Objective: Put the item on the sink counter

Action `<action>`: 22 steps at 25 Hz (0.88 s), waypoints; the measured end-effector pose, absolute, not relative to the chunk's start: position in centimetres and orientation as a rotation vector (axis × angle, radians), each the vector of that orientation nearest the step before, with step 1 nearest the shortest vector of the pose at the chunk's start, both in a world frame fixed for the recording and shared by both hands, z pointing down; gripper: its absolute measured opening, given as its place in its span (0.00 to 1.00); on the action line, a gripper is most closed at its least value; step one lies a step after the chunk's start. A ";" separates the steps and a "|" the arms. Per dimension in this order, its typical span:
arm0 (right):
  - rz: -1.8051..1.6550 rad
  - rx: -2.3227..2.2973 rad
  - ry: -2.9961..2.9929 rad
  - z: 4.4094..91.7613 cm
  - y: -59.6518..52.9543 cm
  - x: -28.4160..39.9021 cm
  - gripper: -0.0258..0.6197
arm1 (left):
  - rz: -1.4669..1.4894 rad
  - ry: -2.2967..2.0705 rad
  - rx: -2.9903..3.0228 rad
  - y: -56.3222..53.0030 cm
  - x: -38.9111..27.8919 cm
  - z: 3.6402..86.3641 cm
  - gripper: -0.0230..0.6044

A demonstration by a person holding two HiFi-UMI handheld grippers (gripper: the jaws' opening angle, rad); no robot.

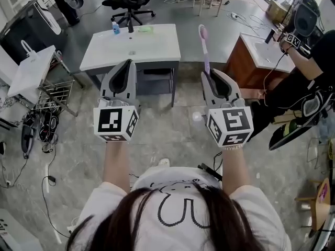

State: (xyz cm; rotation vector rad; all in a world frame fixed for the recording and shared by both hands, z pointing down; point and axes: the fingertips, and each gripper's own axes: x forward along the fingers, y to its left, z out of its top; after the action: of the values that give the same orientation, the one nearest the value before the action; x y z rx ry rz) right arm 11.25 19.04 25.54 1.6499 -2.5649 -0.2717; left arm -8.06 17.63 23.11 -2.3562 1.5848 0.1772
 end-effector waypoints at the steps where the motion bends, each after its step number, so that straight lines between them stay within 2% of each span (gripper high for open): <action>1: -0.268 1.657 -2.562 25.5 17.9 10.9 0.15 | 0.177 1.579 -2.359 16.5 -8.5 23.1 0.05; 22: -0.091 1.596 -2.515 30.2 1.7 7.4 0.15 | 0.063 1.608 -2.399 0.7 -11.2 27.4 0.05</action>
State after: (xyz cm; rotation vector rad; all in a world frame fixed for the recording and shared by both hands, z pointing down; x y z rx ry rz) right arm 7.38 1.72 30.16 1.5957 -2.5152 -0.0906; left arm -11.24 0.70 27.44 -2.3989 1.6076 0.0635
